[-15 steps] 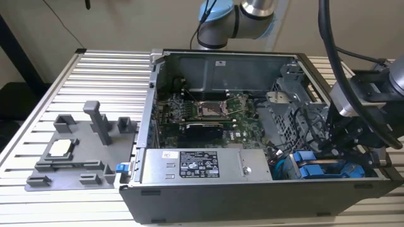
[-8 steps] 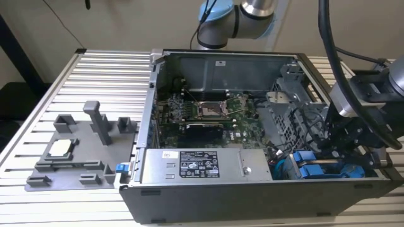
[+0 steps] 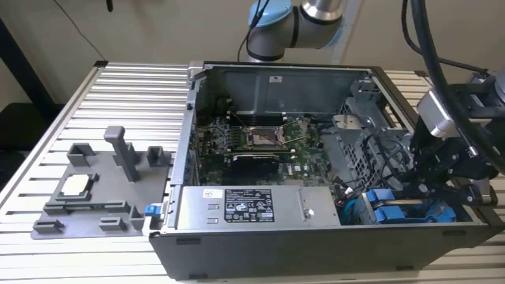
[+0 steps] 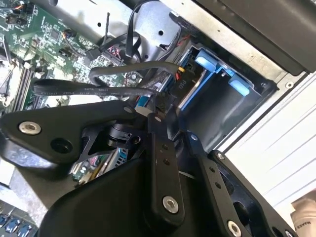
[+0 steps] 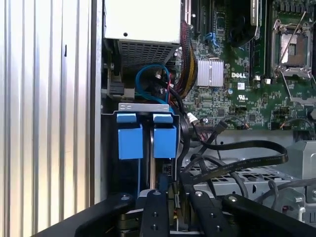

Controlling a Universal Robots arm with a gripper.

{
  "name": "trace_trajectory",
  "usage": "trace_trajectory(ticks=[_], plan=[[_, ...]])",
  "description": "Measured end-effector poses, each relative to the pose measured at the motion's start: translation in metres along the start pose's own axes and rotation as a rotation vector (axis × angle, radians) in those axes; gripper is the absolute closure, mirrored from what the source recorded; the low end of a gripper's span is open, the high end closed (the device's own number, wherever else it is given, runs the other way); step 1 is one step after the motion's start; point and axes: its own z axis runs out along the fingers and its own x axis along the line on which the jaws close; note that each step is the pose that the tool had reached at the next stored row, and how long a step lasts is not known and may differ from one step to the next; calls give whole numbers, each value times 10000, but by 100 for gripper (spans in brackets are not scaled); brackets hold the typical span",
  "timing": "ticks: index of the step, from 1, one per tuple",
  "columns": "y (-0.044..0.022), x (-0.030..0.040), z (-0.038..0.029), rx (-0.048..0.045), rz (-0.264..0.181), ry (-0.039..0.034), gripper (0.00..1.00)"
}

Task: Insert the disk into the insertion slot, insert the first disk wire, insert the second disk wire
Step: 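Insert the second disk wire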

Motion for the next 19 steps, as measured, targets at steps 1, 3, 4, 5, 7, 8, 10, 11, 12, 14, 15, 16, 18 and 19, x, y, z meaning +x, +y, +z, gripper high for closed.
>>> trace_trajectory(ticks=[1,3,4,5,7,8,10,11,12,14,15,16,18,19], plan=[[1,-3,-19,-7,8,0,76],[3,-11,-64,-17,27,-1,76],[4,-15,-89,-21,33,-1,76],[5,-19,-117,-24,35,-1,76],[8,-29,-172,-27,40,-2,76],[9,-33,-202,-28,42,-1,76],[12,-43,-264,-30,47,0,78],[13,-49,-295,-31,48,2,78],[14,-53,-324,-32,50,8,84],[16,-61,-372,-31,53,38,89],[17,-63,-385,-31,56,58,89],[17,-65,-389,-31,58,84,89],[17,-66,-393,-25,62,172,89],[16,-66,-393,-15,64,254,89]])
